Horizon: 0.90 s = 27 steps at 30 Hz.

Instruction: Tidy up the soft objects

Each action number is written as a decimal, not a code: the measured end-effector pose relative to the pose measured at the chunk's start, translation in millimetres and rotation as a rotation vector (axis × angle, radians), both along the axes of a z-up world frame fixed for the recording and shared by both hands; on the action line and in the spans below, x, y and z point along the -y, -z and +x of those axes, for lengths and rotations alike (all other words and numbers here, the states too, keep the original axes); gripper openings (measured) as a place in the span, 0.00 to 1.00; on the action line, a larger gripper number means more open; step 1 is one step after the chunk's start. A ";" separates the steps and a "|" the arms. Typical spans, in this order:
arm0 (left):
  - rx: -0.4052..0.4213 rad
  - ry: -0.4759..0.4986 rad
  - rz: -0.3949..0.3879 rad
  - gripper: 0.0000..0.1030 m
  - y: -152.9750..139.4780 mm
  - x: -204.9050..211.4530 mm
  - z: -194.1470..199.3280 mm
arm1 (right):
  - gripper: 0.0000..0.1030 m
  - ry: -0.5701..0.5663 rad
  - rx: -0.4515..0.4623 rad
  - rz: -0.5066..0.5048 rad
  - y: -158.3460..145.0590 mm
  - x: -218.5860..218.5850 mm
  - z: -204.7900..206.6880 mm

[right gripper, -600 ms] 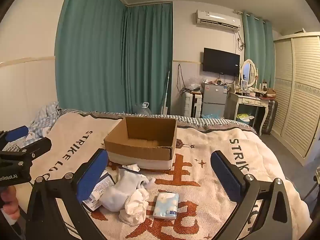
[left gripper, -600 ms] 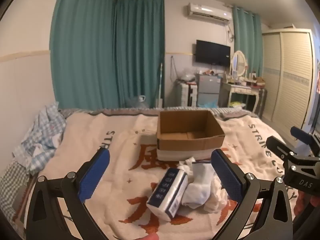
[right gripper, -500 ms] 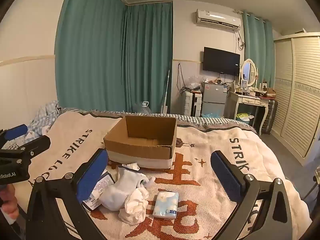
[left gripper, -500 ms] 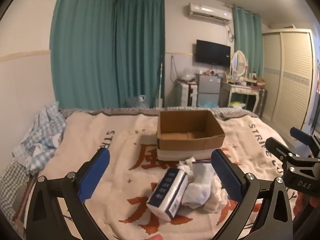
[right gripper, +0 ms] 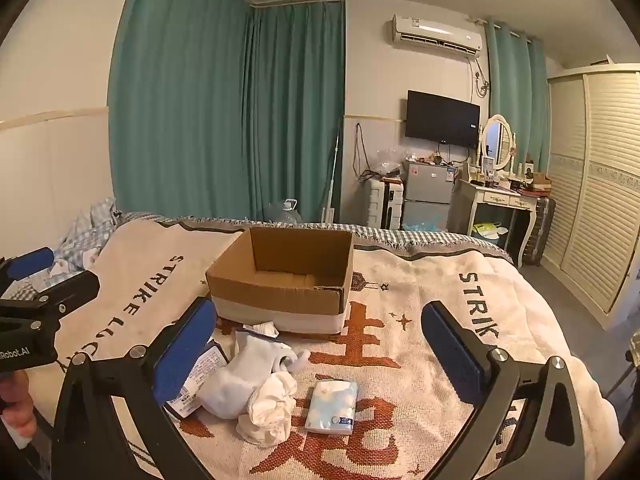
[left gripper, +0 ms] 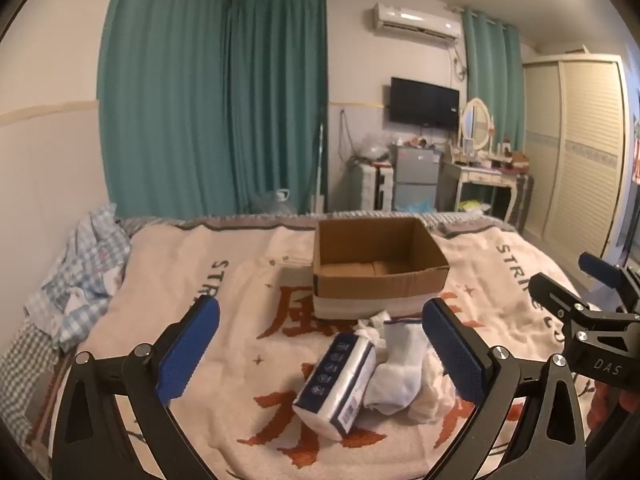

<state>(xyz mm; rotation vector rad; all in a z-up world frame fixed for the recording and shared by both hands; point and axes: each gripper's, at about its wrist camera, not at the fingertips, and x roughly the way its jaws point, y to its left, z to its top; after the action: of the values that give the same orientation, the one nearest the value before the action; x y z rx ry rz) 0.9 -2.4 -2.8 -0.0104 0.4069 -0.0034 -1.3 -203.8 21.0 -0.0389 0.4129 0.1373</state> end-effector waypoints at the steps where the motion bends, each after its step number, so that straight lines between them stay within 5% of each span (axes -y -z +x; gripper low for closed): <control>1: 0.002 0.000 -0.001 1.00 0.1 -0.4 -0.5 | 1.00 -0.001 0.000 -0.003 0.5 -2.7 0.6; 27: 0.002 0.008 0.012 1.00 -5.7 2.0 -2.1 | 1.00 0.000 0.000 -0.005 0.7 -3.1 -0.1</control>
<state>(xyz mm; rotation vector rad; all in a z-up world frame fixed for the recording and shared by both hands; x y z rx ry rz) -1.1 -4.5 2.8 0.0027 0.4053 -0.0090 -1.4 -200.7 20.3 -0.0440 0.4129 0.1367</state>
